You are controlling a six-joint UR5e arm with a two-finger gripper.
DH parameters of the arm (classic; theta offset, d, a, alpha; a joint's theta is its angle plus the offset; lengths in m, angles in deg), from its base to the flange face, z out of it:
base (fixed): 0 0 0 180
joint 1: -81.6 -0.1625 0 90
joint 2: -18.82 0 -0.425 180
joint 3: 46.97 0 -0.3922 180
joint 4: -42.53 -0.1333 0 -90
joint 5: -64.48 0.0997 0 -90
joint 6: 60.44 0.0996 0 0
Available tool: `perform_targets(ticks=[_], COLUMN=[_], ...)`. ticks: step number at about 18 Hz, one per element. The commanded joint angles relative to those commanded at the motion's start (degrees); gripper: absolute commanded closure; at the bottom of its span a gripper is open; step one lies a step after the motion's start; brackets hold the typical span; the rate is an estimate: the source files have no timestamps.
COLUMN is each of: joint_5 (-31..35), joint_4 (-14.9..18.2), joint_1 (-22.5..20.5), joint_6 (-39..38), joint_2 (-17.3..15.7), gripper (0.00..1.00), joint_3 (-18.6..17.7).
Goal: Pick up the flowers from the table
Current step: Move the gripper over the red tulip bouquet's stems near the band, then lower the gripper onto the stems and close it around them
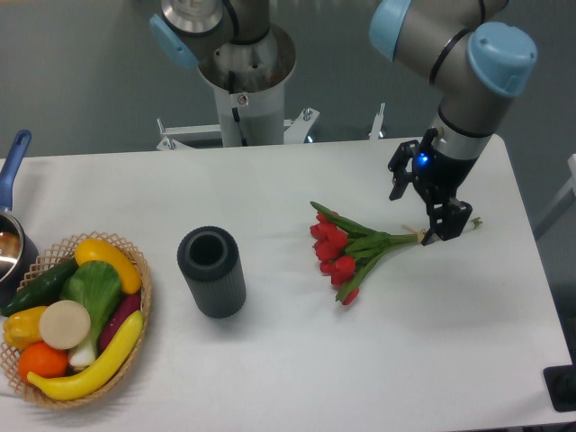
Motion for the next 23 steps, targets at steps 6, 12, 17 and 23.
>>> perform_targets(ticks=[6, 12, 17, 23], joint_5=[0.2, 5.0, 10.5, 10.4], joint_4=[-8.4, -10.4, -10.4, -13.1], joint_1=[0.4, 0.4, 1.6, 2.2], joint_6=[-0.7, -1.4, -1.2, -1.7], joint_2=[1.7, 3.1, 5.0, 7.6], gripper=[0.0, 0.0, 0.0, 0.0], joint_3=[-7.0, -8.4, -8.9, -12.3])
